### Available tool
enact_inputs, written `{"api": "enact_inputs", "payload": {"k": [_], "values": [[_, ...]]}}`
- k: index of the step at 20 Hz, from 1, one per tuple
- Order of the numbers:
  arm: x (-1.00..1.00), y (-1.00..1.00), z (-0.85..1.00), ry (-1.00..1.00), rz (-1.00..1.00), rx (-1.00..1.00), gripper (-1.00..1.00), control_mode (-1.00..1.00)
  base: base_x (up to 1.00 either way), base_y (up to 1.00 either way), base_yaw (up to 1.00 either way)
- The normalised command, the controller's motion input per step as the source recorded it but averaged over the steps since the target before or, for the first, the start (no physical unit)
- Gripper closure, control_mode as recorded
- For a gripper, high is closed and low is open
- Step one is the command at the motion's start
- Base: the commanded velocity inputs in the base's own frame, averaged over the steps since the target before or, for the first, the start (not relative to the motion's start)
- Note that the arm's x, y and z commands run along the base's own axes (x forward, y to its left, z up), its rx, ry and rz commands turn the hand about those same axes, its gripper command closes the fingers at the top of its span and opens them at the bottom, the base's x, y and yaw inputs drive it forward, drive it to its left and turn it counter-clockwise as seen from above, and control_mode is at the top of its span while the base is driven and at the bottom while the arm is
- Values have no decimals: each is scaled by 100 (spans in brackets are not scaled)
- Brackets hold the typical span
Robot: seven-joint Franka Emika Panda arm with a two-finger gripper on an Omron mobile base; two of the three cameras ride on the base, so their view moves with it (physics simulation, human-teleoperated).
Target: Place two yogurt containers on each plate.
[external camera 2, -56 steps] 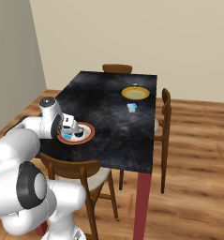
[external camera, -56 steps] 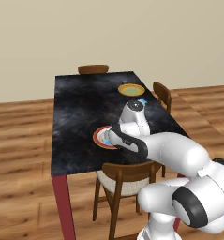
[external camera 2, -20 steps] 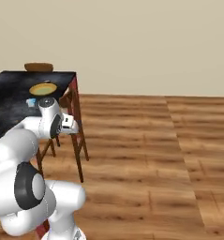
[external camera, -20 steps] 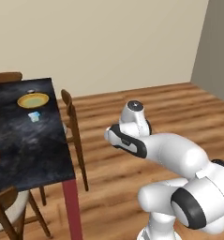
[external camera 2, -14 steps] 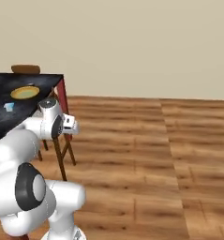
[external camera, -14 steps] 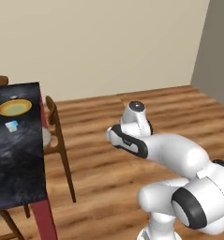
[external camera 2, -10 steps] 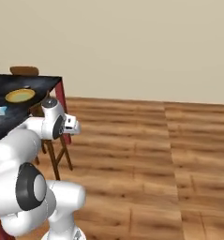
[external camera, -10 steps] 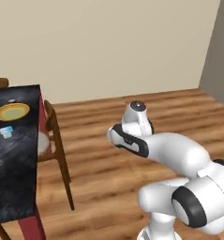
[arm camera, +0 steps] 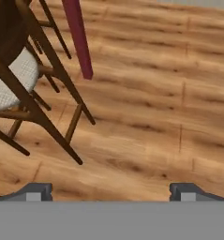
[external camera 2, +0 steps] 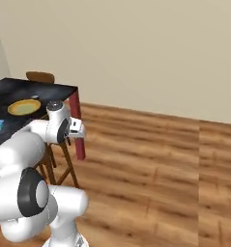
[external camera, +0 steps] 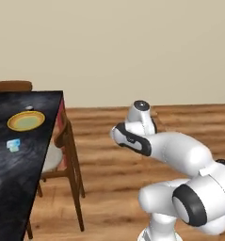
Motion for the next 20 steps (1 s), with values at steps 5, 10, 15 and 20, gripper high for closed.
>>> {"api": "enact_inputs", "payload": {"k": [5,10,15,20], "values": [[0,0,0,0,0,0,-100,100,81,-28,50],[0,0,0,0,0,0,-100,100,81,-24,56],[0,0,0,0,0,0,-100,100,78,-17,67],[0,0,0,0,0,0,-100,100,74,-9,78]]}}
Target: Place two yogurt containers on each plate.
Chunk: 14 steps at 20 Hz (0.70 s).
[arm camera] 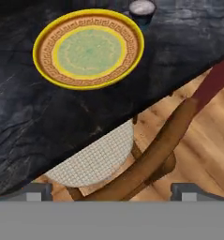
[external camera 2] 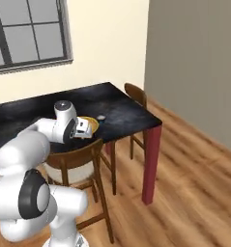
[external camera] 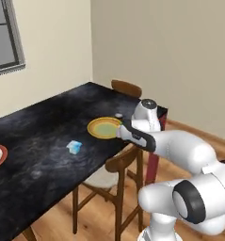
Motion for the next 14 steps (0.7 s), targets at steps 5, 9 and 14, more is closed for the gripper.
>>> {"api": "enact_inputs", "payload": {"k": [5,9,14], "values": [[0,0,0,0,0,0,-100,100,69,-15,75],[0,0,0,0,0,0,-100,100,53,-34,64],[0,0,0,0,0,0,-100,100,31,-64,36]]}}
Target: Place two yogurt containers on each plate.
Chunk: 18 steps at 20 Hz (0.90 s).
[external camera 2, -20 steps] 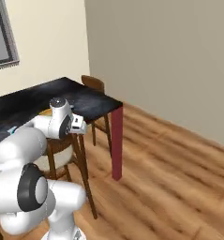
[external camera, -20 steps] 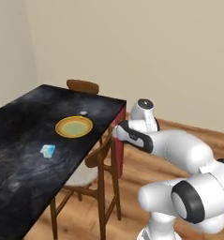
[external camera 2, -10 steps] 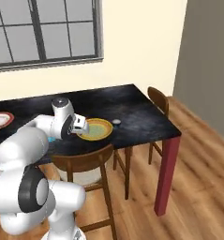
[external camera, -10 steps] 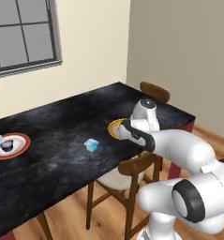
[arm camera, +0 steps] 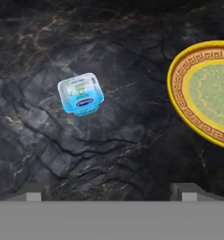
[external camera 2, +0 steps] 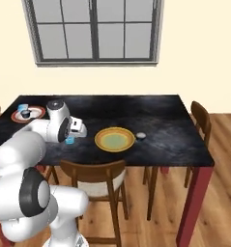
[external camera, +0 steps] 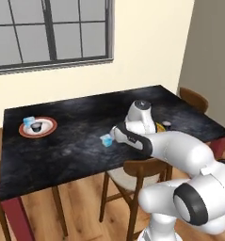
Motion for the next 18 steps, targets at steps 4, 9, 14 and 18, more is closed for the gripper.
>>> {"api": "enact_inputs", "payload": {"k": [4,9,14,18], "values": [[0,0,0,0,0,0,-100,100,33,-74,22],[0,0,0,0,0,0,-100,100,37,-88,1],[0,0,0,0,0,0,-100,100,52,-76,1],[0,0,0,0,0,0,-100,100,83,-49,5]]}}
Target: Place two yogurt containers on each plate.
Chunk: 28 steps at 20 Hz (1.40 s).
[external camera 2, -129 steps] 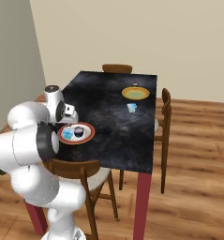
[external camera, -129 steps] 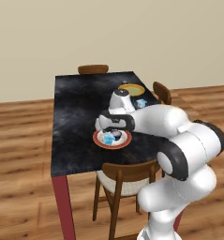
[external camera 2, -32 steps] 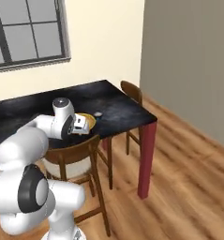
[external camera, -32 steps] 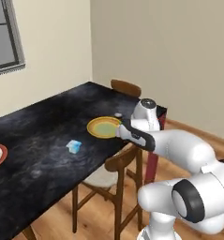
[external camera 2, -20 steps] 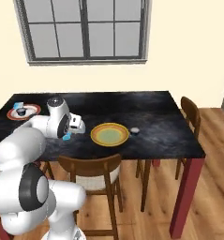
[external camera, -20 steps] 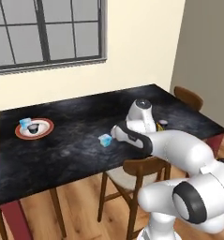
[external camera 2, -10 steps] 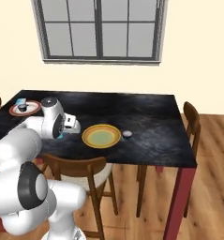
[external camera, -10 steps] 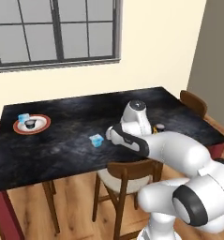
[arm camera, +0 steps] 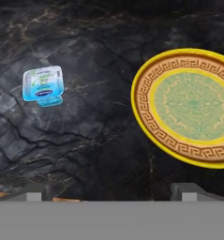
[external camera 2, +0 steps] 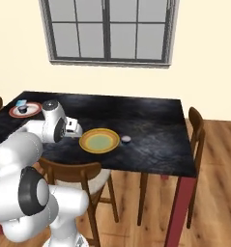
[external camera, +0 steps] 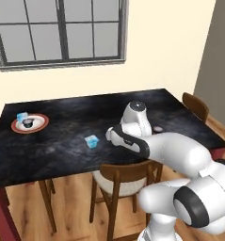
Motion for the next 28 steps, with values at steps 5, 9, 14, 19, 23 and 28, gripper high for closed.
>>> {"api": "enact_inputs", "payload": {"k": [5,9,14,19,23,28], "values": [[0,0,0,0,0,0,-100,100,93,-50,8],[0,0,0,0,0,0,-100,100,100,-41,1],[0,0,0,0,0,0,-100,100,100,-35,0],[0,0,0,0,0,0,-100,100,48,-61,-10],[0,0,0,0,0,0,-100,100,14,-69,-13],[0,0,0,0,0,0,-100,100,2,-57,-27]]}}
